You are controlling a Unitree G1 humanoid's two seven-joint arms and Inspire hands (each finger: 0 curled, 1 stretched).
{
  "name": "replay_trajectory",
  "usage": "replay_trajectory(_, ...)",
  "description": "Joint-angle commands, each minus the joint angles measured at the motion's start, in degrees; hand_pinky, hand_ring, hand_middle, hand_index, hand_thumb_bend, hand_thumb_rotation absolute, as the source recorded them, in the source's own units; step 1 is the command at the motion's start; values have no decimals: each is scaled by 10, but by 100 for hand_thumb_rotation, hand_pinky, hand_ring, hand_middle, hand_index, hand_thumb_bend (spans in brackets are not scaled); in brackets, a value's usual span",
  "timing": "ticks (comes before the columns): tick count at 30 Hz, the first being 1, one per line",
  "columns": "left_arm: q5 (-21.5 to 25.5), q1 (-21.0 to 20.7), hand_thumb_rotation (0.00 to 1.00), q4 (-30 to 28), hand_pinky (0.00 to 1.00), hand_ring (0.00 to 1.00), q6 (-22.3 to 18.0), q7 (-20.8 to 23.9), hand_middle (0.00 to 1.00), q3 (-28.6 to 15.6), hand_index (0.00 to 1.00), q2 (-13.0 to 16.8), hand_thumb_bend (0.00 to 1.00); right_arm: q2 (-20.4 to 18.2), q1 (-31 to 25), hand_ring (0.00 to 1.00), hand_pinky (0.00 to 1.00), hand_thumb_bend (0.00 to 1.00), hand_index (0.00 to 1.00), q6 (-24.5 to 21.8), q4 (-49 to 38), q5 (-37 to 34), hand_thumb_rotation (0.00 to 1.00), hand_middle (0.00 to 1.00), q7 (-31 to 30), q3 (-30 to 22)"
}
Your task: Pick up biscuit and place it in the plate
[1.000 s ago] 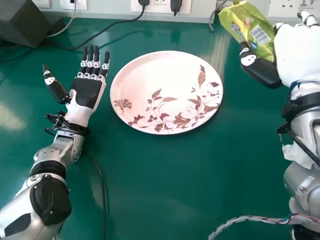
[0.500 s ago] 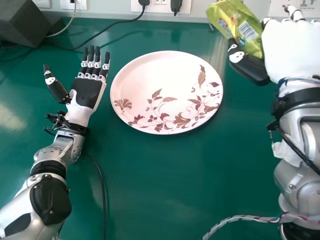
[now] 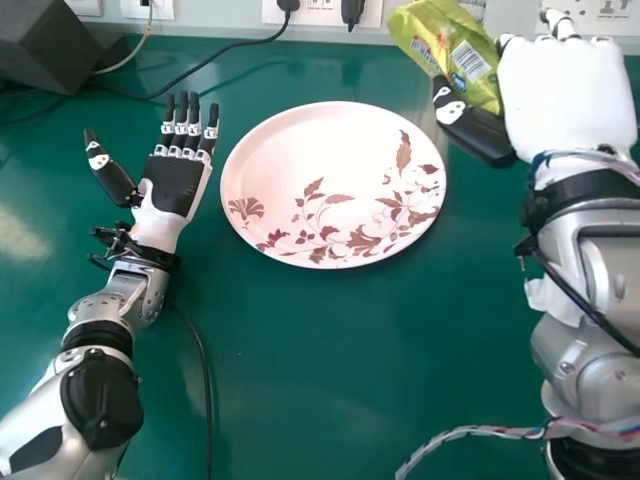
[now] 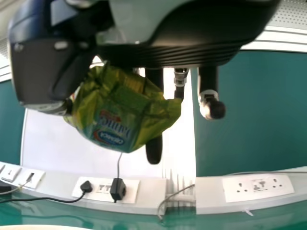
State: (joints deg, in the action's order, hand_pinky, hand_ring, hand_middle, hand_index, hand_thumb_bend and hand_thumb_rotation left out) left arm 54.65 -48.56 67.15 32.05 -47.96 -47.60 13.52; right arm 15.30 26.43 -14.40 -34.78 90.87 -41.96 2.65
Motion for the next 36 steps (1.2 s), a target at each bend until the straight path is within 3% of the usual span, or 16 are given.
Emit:
replay_trajectory(1, -6, 23, 40, 14, 100, 91, -1, 1, 99, 1, 100, -13, 98, -5, 10, 17, 6, 48, 49, 2, 1, -3, 3, 27, 19, 3)
replay_trajectory(10, -13, 24, 41, 19, 100, 91, -5, -19, 100, 9, 100, -11, 96, -4, 19, 17, 5, 48, 49, 18, 11, 3, 3, 28, 8, 24)
replay_trajectory(17, -14, 22, 38, 21, 100, 90, -6, -21, 99, 10, 100, -13, 99, 1, 20, 17, 6, 49, 49, 32, 25, -13, 3, 28, 51, 35)
replay_trajectory(22, -19, 24, 41, 25, 91, 87, -9, -44, 97, 13, 100, -9, 100, 7, 17, 17, 6, 49, 49, 46, 39, -21, 3, 29, 76, 45)
replay_trajectory(29, -14, 25, 43, 17, 81, 87, -8, -30, 96, 11, 100, -13, 100, 0, 21, 16, 5, 49, 49, 42, 55, -21, 3, 28, 85, 57)
replay_trajectory(36, -17, 27, 41, 17, 81, 87, -7, -33, 97, 14, 100, -12, 100, -5, 18, 17, 5, 49, 49, 37, 64, -42, 3, 28, 95, 59)
